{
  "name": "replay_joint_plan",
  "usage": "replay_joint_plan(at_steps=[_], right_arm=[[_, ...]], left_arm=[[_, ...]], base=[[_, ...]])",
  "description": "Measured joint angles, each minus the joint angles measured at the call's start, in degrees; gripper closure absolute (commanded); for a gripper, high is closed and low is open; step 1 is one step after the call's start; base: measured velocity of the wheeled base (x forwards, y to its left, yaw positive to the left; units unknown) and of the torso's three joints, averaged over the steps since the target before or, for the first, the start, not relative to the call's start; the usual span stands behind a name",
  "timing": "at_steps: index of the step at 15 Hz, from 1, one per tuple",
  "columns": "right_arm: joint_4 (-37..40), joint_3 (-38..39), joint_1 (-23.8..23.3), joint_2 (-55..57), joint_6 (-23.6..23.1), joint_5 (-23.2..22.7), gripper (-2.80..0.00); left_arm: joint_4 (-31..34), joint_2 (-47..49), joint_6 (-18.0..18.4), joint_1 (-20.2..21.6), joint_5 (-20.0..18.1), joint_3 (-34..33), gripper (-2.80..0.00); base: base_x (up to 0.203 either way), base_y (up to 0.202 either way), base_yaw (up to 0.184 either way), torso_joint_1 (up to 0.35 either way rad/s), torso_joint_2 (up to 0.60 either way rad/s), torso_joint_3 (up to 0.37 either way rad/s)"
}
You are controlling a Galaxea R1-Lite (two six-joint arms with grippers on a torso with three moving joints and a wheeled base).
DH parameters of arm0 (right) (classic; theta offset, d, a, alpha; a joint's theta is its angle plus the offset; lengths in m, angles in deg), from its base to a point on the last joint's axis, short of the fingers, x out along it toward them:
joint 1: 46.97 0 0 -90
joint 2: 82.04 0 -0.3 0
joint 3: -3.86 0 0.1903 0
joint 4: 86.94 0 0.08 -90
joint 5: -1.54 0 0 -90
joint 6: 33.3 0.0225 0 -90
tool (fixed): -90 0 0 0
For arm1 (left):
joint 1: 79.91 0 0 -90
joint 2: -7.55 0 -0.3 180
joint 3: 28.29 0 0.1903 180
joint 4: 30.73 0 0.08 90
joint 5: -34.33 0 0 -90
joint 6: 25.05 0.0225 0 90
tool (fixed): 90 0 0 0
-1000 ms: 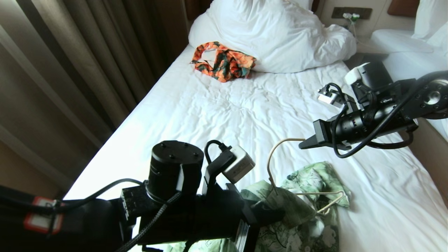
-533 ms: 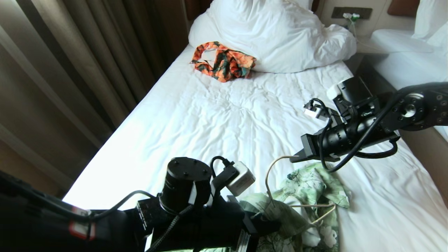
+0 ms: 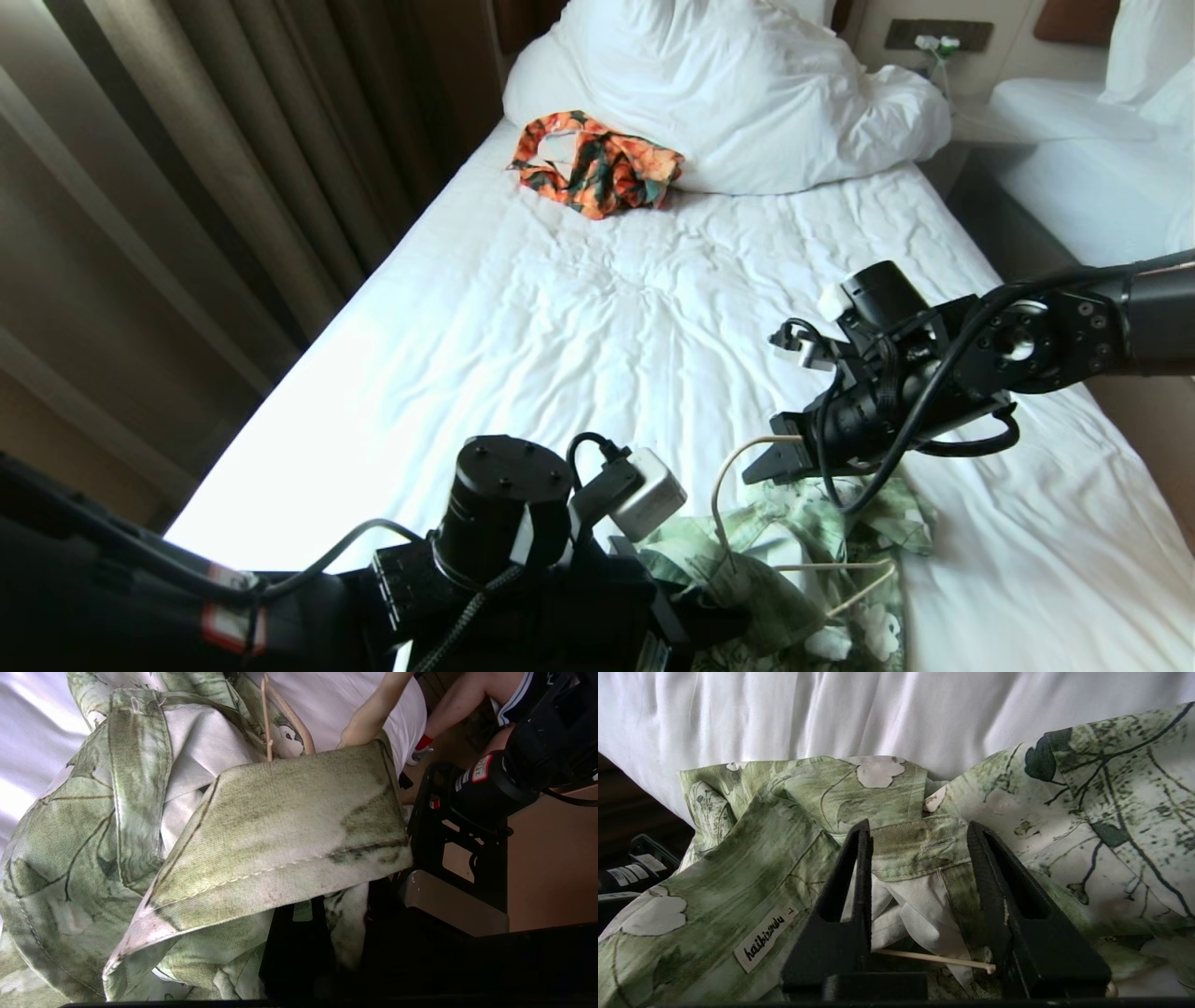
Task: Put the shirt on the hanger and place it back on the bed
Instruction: Hook the other side of the shirt onto the hanger
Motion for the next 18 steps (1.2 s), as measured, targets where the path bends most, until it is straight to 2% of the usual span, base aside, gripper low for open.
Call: replay_joint_plan(at_steps=[4, 11, 18], right_arm=[[-0.27, 2.03, -0.09, 0.60, -2.77, -0.40, -2.80], [-0.33, 2.93, 0.89, 2.50, -2.89, -2.38, -2.80], [-0.09, 3.71, 2.86, 2.35, -2.83, -2.52, -2.80]], left_arm=[[-0.02, -0.11, 0.11, -0.37, 0.05, -0.02, 0.00], [-0.05, -0.44, 0.15, -0.41, 0.06, 0.24, 0.00], [-0.05, -0.61, 0.22, -0.37, 0.13, -0.06, 0.00]], base=[[0.000, 0.000, 0.000, 0.000, 0.00, 0.000], [0.000, 0.000, 0.000, 0.000, 0.00, 0.000], [0.000, 0.000, 0.000, 0.000, 0.00, 0.000]])
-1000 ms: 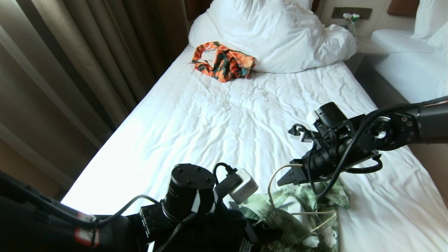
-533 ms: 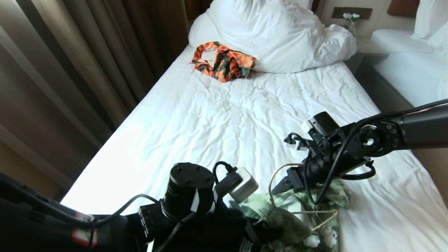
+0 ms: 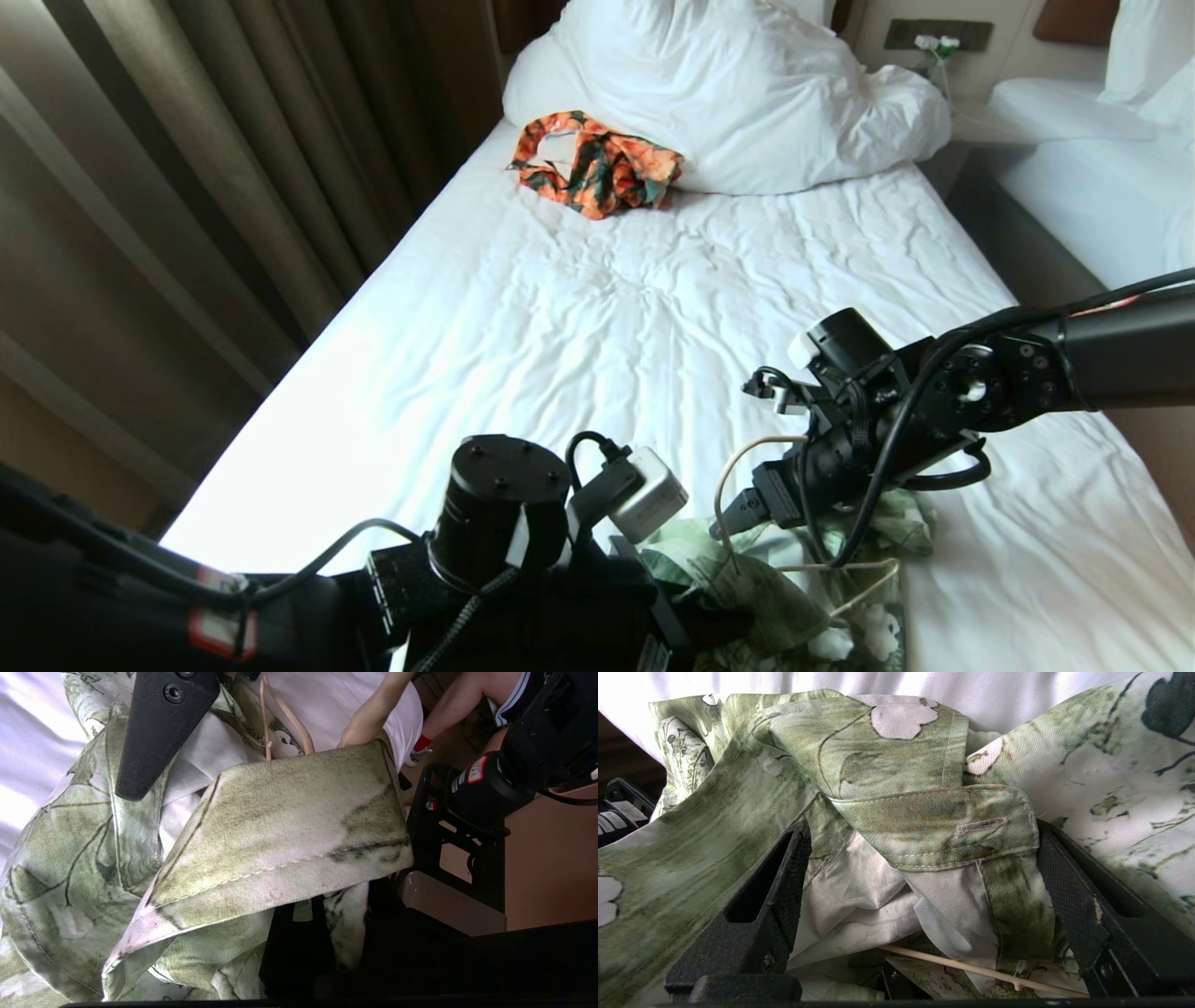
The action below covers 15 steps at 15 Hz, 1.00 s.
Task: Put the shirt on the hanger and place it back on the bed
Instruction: Hook the other side of the shirt onto the hanger
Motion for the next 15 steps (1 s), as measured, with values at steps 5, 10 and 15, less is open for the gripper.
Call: replay_joint_plan(at_steps=[5, 10, 15], right_arm=[[-0.04, 1.83, 0.64, -1.30, -2.49, 0.14, 0.00], [-0.22, 2.44, 0.63, -1.60, -2.71, 0.51, 0.00], [-1.04, 1.88, -1.21, -2.78, -2.24, 0.58, 0.00]], left_arm=[[0.01, 0.00, 0.05, 0.00, -0.06, 0.15, 0.00], [0.02, 0.00, 0.09, -0.02, 0.01, 0.20, 0.00], [0.01, -1.14, 0.09, 0.06, 0.39, 1.21, 0.00]], base=[[0.000, 0.000, 0.000, 0.000, 0.00, 0.000], [0.000, 0.000, 0.000, 0.000, 0.00, 0.000], [0.000, 0.000, 0.000, 0.000, 0.00, 0.000]])
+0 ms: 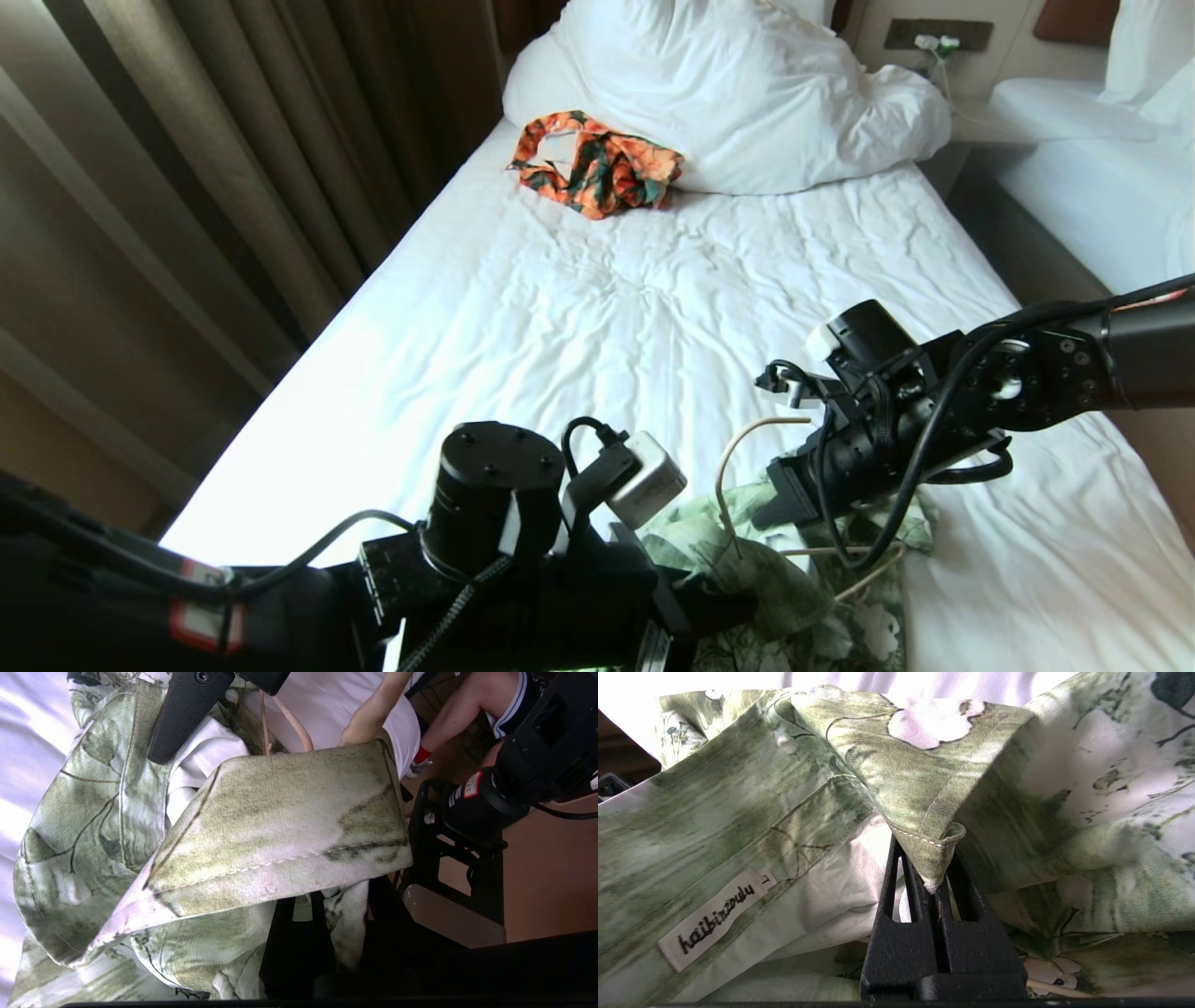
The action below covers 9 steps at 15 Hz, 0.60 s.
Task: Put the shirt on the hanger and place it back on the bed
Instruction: Hook the other side of the shirt onto the hanger
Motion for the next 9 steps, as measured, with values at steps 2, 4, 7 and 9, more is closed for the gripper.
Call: replay_joint_plan(at_steps=[2, 4, 7, 9], right_arm=[[-0.56, -0.09, -1.07, -0.53, 0.07, 0.01, 0.00], [-0.71, -0.20, -2.72, -1.06, 0.09, 0.11, 0.00], [-0.64, -1.01, -5.20, -1.95, 0.09, 0.06, 0.00], [-0.56, -1.82, -6.71, -2.66, 0.16, 0.00, 0.00]], left_arm=[[0.12, -0.80, -0.02, 0.07, 0.38, 0.56, 0.00], [0.28, -2.12, -0.13, 0.16, 0.41, 0.86, 0.00], [0.57, -4.07, -0.16, 0.07, 0.44, 0.84, 0.00], [0.62, -4.76, -0.17, 0.00, 0.84, 0.56, 0.00]], base=[[0.000, 0.000, 0.000, 0.000, 0.00, 0.000], [0.000, 0.000, 0.000, 0.000, 0.00, 0.000], [0.000, 0.000, 0.000, 0.000, 0.00, 0.000], [0.000, 0.000, 0.000, 0.000, 0.00, 0.000]])
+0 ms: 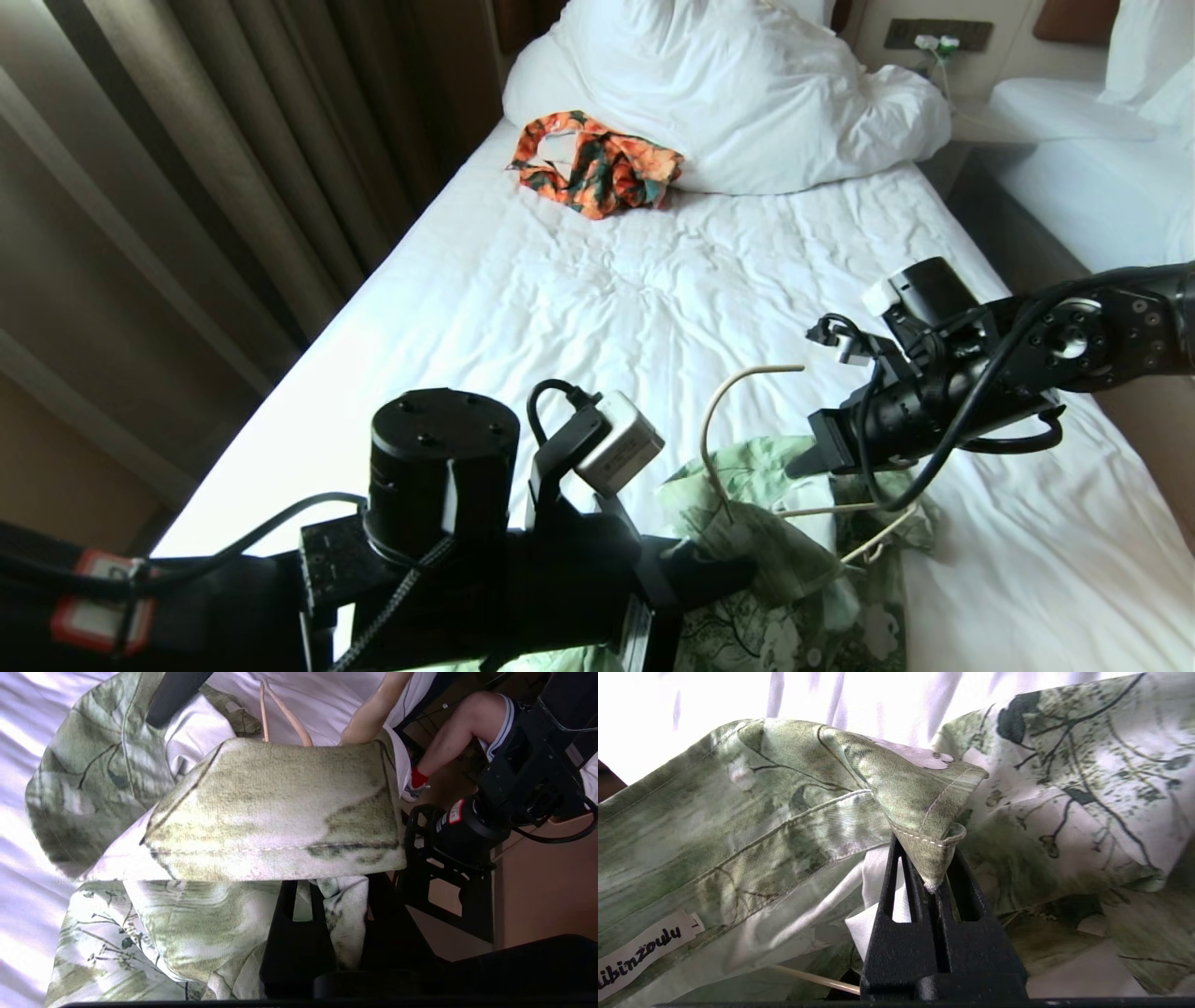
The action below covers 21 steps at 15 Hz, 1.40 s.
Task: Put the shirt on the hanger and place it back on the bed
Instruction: Hook the other side of the shirt onto the hanger
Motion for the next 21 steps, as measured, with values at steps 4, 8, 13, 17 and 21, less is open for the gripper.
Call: replay_joint_plan(at_steps=[4, 8, 13, 17, 21], right_arm=[[0.04, -0.63, -1.77, -0.97, 0.01, 0.11, 0.00], [0.09, -0.88, -2.94, -1.16, 0.03, 0.30, 0.00], [0.44, -2.82, -3.93, -1.57, 0.04, 1.06, 0.00], [1.46, -4.18, -5.34, -2.32, 0.11, 1.13, 0.00], [2.58, -4.27, -6.81, -2.99, 0.11, 1.02, 0.00]], left_arm=[[0.63, -1.82, 0.00, -0.56, 1.35, -0.78, 0.00], [4.46, -5.42, -0.01, -0.80, 1.57, -0.45, 0.00], [6.29, -8.26, -0.02, -0.41, 1.66, 1.18, 0.00], [9.06, -9.82, -0.02, -0.24, 1.86, 2.17, 0.00], [9.20, -11.15, 0.00, 0.50, 2.86, 2.26, 0.00]], base=[[0.000, 0.000, 0.000, 0.000, 0.00, 0.000], [0.000, 0.000, 0.000, 0.000, 0.00, 0.000], [0.000, 0.000, 0.000, 0.000, 0.00, 0.000], [0.000, 0.000, 0.000, 0.000, 0.00, 0.000], [0.000, 0.000, 0.000, 0.000, 0.00, 0.000]])
